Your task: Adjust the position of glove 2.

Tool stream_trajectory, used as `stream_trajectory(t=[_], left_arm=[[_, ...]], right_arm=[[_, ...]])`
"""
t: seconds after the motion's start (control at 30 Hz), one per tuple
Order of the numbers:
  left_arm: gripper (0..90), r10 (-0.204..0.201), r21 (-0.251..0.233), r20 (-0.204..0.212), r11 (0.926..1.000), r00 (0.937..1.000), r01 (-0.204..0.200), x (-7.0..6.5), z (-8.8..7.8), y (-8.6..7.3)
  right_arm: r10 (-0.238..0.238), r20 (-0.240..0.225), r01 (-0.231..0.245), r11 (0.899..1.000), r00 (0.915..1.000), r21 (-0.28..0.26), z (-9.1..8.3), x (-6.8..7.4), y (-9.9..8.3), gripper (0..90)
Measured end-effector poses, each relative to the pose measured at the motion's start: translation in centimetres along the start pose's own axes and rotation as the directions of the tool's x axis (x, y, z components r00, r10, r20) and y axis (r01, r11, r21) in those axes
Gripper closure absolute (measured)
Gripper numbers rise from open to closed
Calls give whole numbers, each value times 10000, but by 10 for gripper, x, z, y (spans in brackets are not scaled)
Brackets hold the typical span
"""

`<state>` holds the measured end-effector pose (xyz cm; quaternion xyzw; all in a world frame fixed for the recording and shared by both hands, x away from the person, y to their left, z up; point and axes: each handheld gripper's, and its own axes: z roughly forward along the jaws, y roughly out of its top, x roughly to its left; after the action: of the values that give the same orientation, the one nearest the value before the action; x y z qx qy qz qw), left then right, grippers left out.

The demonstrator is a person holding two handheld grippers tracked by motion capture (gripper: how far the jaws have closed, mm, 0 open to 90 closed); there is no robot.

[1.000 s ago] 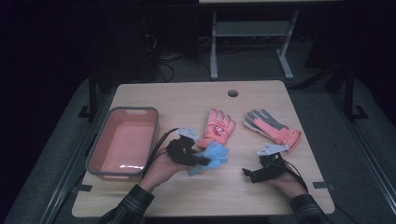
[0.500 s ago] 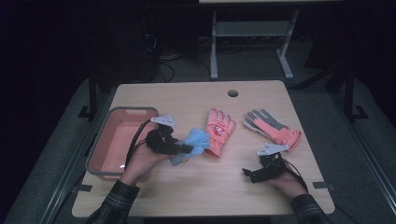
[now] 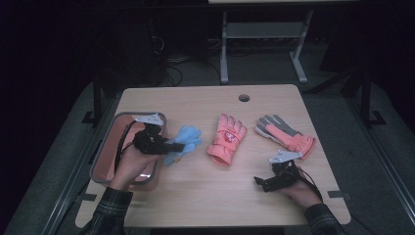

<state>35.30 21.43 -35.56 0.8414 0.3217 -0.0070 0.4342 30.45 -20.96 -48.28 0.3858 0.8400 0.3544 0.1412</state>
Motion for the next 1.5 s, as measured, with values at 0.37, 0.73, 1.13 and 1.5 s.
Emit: stream_trajectory(t=[0.37, 0.73, 1.13, 1.5], left_arm=[[764, -595, -349, -894, 9978, 9942, 566, 27, -28, -12], [763, -1355, -636, -2028, 9901, 9698, 1251, 56, -57, -32], [761, -2148, -331, -2683, 9763, 9391, 2139, 86, -59, -58], [750, -2116, 660, -3258, 9672, 9215, 2454, 104, -33, -64]], right_arm=[[22, -10, -22, 10000, 10000, 15, 0, 0, 0, 17], [-14, -32, 14, 10000, 10000, 20, 0, 0, 0, 17], [-23, -14, 23, 10000, 10000, -14, 0, 0, 0, 17], [-49, -25, 49, 10000, 10000, -21, 0, 0, 0, 18]])
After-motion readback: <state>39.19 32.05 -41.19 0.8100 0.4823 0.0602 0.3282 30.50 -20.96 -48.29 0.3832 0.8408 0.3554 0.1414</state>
